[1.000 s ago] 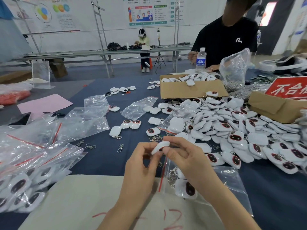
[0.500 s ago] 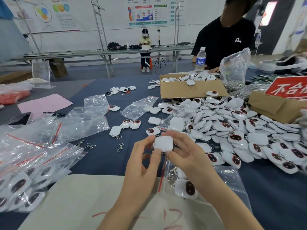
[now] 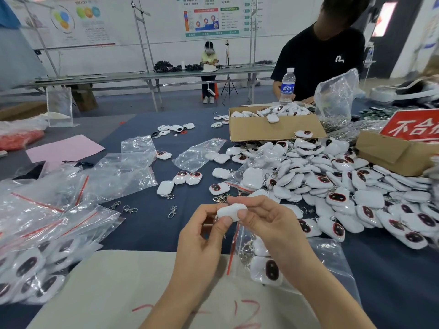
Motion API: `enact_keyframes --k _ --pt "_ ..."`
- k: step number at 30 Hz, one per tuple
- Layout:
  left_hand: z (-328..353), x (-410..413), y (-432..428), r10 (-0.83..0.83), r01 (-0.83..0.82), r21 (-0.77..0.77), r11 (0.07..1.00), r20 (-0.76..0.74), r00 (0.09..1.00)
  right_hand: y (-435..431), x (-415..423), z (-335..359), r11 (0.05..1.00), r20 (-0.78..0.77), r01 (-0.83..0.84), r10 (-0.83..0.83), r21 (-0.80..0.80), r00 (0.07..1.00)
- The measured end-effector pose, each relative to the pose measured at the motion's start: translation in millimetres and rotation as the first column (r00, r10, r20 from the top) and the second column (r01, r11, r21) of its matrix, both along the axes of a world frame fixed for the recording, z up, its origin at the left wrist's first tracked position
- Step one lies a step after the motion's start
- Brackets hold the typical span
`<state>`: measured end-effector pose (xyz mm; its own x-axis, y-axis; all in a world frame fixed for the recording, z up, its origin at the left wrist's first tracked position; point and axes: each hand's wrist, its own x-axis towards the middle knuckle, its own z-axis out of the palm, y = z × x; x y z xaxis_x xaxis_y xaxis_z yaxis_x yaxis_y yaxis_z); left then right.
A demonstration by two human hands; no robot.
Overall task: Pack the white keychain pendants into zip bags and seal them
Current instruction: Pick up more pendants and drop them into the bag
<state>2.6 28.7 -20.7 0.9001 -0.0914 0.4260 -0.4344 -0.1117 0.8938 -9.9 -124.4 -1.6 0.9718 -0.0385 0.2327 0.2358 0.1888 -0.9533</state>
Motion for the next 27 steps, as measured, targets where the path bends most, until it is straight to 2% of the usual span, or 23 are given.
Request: enact_keyframes --k 12,16,19,22,25,27 --pt "0.7 -5.1 -4.4 0.14 -0.144 0.019 0.989 0.141 0.98 16.7 -3.6 -3.6 0.992 0.11 0.104 -0.11 0.066 0.988" --pt "2.1 -3.5 -2.9 0.14 -0.144 0.021 0.989 0.137 0.981 16.0 -2.9 -1.4 0.993 0.093 0.116 -0.117 0.015 0.989" --pt "3.5 -1.0 -1.5 0.109 -0.108 -0.026 0.994 0.041 0.993 7.8 -3.2 -1.0 0.962 0.075 0.214 -0.204 -0.169 0.976" --pt "1.7 7.2 5.9 0.086 -0.092 -0.068 0.993 -0.088 0.992 -7.4 -1.7 -8.7 0.857 0.085 0.325 -0.318 -0.4 0.944" --pt "-1.6 16.2 16.7 0.067 -0.071 -0.017 0.997 -0.169 0.983 -19.3 2.5 -17.9 0.757 0.056 0.308 -0.339 -0.576 0.939" --pt "-3.0 20.6 21.0 0.061 -0.065 -0.017 0.998 -0.196 0.979 -23.8 5.6 -23.7 0.654 0.038 0.277 -0.354 -0.704 0.935"
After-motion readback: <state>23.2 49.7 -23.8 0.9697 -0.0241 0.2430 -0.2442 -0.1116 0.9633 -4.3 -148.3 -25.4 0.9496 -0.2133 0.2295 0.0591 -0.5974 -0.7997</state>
